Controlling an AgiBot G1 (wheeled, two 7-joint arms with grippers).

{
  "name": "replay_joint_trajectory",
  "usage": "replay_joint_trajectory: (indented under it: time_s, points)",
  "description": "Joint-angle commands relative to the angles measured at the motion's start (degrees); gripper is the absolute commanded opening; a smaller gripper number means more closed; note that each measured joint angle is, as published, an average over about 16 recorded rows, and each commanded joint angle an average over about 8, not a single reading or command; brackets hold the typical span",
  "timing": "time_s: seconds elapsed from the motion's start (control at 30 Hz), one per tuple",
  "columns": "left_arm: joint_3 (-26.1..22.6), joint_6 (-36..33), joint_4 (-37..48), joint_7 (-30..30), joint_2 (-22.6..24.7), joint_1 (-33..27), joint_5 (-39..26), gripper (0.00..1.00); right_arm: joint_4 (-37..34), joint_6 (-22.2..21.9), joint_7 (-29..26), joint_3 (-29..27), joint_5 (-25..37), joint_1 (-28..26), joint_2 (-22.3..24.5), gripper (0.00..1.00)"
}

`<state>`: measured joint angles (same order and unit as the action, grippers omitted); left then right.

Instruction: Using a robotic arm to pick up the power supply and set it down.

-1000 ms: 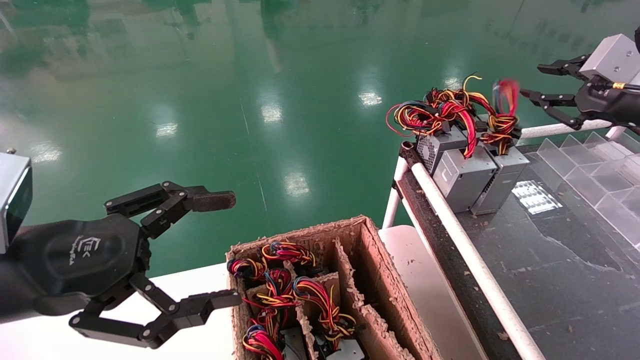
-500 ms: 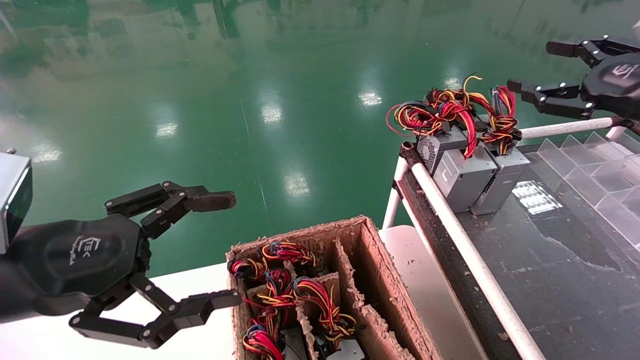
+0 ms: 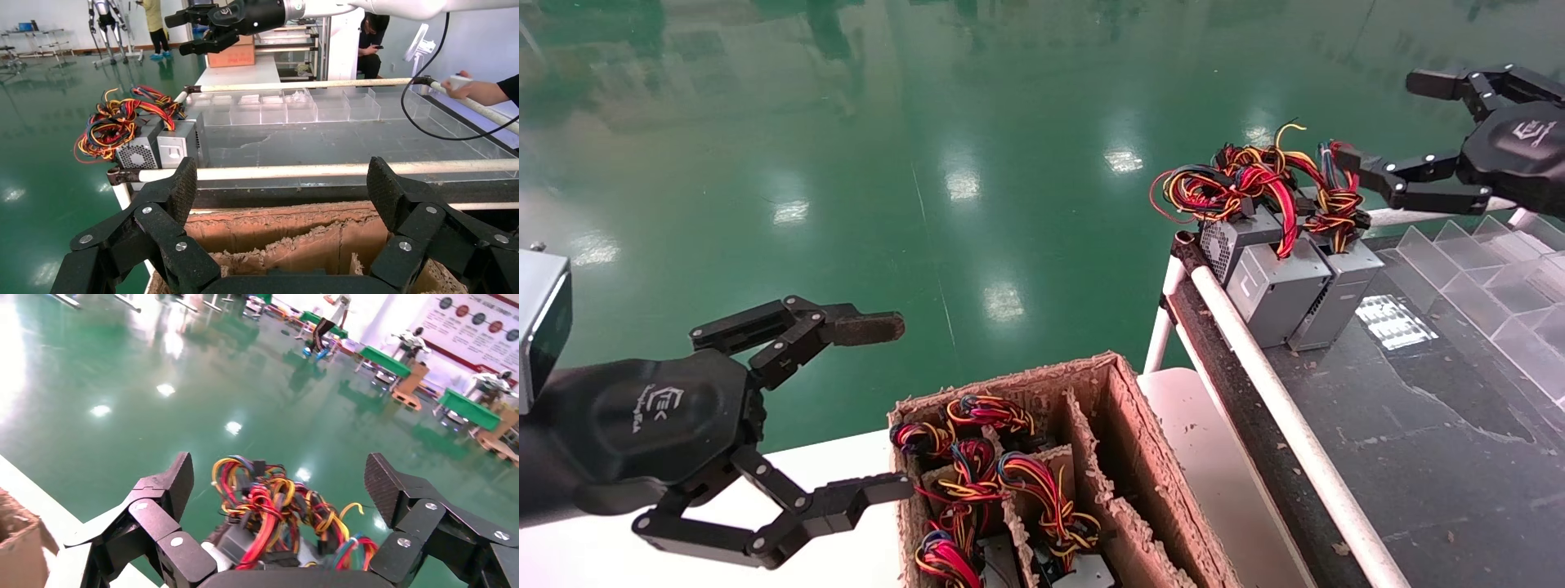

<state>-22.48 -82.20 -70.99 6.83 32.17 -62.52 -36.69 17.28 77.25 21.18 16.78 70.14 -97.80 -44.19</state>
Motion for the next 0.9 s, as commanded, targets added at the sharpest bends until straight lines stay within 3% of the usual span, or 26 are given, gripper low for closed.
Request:
replay_joint_trajectory:
  time_s: [0.03,0.9]
  points:
    - [0.0,0.0,0.0,0.0,0.0,0.0,0.0,1.0,2.6,0.4,-1.5,0.0,-1.3,1.7,0.4,1.0]
    - [0.0,0.0,0.0,0.0,0.0,0.0,0.0,1.0,35.8,5.4,-20.3,-0.5,-18.0,23.1,5.8,1.0]
